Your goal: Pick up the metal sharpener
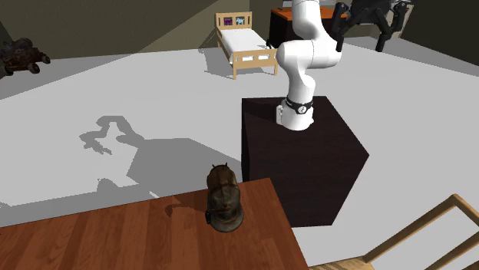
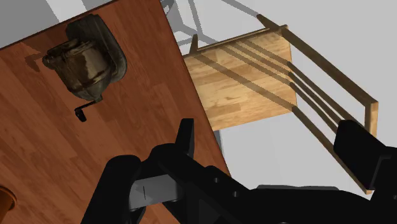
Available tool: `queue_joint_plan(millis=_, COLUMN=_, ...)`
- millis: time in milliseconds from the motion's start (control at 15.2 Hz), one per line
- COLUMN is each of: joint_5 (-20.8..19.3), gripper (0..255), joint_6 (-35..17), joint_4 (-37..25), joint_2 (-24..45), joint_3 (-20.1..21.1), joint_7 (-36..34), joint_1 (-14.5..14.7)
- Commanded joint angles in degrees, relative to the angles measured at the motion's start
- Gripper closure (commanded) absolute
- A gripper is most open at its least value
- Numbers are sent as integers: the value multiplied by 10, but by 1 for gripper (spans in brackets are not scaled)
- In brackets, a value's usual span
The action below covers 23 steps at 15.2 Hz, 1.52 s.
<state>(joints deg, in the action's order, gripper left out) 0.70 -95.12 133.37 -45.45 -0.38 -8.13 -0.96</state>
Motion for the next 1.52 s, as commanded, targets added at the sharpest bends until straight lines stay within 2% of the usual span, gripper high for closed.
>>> queue_joint_plan(millis=0, joint_5=0, gripper=0, joint_6=0, joint_4=0, joint_2=0, joint_3=0, joint_7=0, joint_1=0)
queue_joint_plan(millis=726, joint_5=-56, gripper=0, joint_6=-170, joint_4=92, joint_2=92, joint_3=-80, joint_7=87, joint_1=-33)
queue_joint_plan(millis=1452, joint_5=-82, gripper=0, joint_6=-348, joint_4=96, joint_2=274, joint_3=-165, joint_7=178, joint_1=-56)
